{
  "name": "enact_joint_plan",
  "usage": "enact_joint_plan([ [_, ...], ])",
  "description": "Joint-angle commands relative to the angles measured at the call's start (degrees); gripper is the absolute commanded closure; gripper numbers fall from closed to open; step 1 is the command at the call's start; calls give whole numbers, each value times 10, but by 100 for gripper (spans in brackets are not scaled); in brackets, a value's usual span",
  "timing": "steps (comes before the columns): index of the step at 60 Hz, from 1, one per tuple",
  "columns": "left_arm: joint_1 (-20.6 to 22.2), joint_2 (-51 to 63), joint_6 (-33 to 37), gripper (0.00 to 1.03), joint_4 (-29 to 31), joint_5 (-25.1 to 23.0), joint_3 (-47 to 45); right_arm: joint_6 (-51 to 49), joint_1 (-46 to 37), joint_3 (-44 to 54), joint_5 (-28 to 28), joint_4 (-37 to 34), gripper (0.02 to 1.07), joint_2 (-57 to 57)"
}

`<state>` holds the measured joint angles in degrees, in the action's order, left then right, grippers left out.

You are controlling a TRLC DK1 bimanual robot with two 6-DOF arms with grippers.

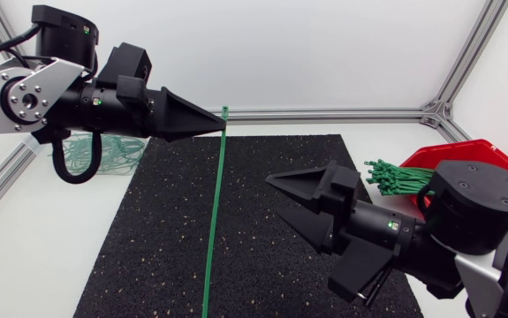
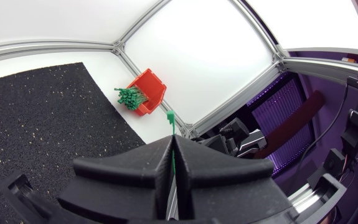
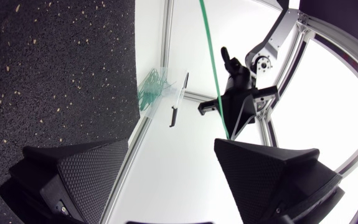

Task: Take a green cable tie from the red box, thread the tail through the head to close it, then place it in the transparent bin on the left.

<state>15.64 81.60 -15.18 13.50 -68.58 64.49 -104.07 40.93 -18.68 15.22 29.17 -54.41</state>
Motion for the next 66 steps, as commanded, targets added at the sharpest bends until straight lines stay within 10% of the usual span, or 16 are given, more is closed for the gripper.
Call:
enact_joint_plan([
  [1,-16,31,13,100,-2,-24,26,-44,16,15,11,20,6,-16],
  [15,-25,80,38,100,-24,-60,41,-69,15,8,47,135,6,-115],
  [50,-26,204,53,100,-41,-82,128,-67,90,-20,68,159,6,-221],
  [66,-32,227,53,100,-41,-89,144,-53,121,-3,63,172,22,-224],
])
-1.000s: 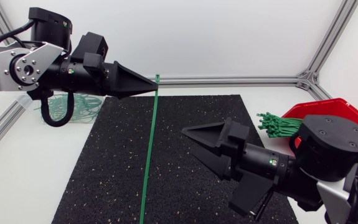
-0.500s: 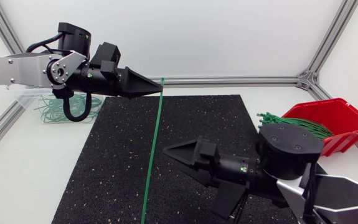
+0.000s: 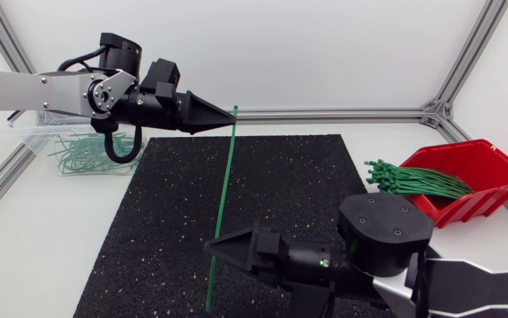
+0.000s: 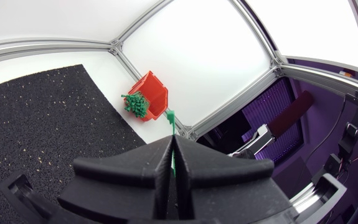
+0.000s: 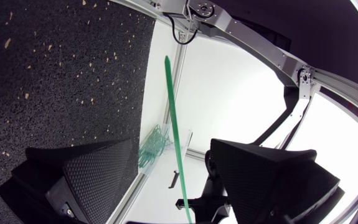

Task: Take a green cable tie from the red box, thread the tail through the head to close it, then place it in the transparent bin on the left.

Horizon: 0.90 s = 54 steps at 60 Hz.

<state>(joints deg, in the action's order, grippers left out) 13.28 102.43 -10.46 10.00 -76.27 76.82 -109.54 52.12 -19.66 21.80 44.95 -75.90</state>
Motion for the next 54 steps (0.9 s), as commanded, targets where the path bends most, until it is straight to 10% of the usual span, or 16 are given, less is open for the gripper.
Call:
enact_joint_plan([
  [1,-8,21,6,100,-6,-12,22,2,10,9,-3,16,22,-11],
  [54,1,17,-4,100,-5,-20,19,7,36,27,-2,60,82,-38],
])
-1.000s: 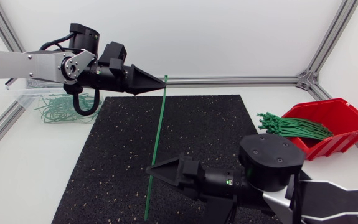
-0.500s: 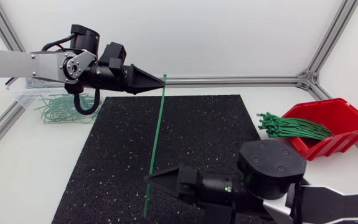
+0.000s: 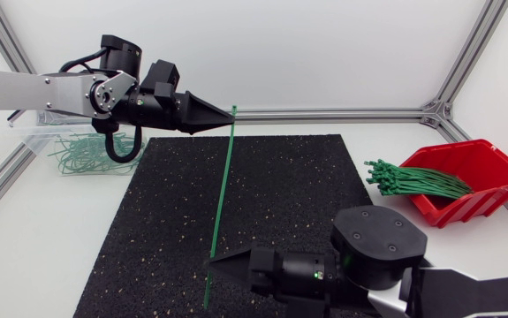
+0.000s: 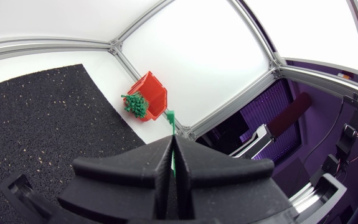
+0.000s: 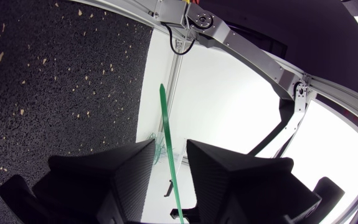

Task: Take a green cable tie from the red box, thread the tail through the head to close it, then place it in the transparent bin on the left.

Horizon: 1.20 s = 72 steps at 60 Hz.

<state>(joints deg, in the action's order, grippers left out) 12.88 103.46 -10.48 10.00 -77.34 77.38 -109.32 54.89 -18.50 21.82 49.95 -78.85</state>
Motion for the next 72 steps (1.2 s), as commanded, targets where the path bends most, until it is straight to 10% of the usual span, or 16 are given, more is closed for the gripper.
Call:
enact_joint_plan([
  [1,5,7,-3,100,-5,-9,14,5,9,15,-2,9,83,-9],
  [72,3,-17,0,100,-4,-9,-11,17,0,17,0,5,101,4],
])
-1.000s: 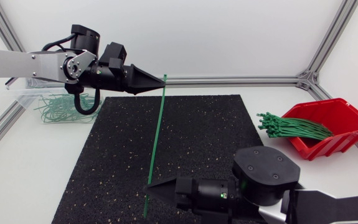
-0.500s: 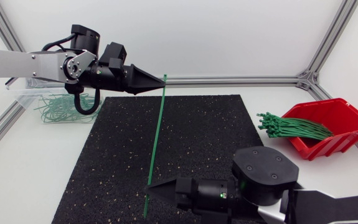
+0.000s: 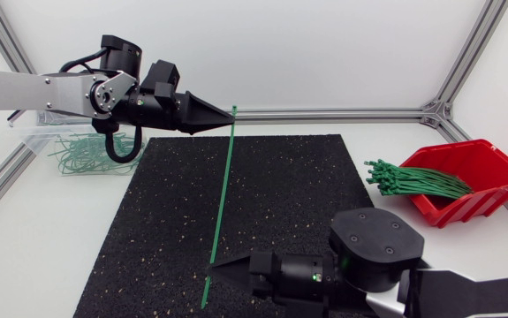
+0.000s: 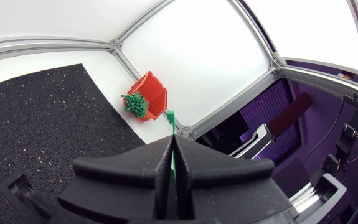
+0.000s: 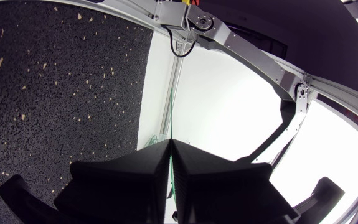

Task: Take a green cable tie from the red box, thread the tail through the head to close it, then place it in the transparent bin on the left.

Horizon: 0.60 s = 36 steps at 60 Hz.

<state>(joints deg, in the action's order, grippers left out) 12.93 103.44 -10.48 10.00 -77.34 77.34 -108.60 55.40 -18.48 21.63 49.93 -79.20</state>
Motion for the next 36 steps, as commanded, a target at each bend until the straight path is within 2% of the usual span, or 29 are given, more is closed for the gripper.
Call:
enact_joint_plan([
  [1,3,-19,0,100,-4,-9,-13,9,-5,20,3,7,101,10],
  [14,6,-75,10,100,-6,-9,-53,130,-1,24,13,13,101,41],
  [27,4,-131,12,100,-13,-7,-102,404,-13,-2,6,20,102,88],
  [36,10,-155,12,100,-17,-5,-127,447,0,6,-25,22,102,84],
])
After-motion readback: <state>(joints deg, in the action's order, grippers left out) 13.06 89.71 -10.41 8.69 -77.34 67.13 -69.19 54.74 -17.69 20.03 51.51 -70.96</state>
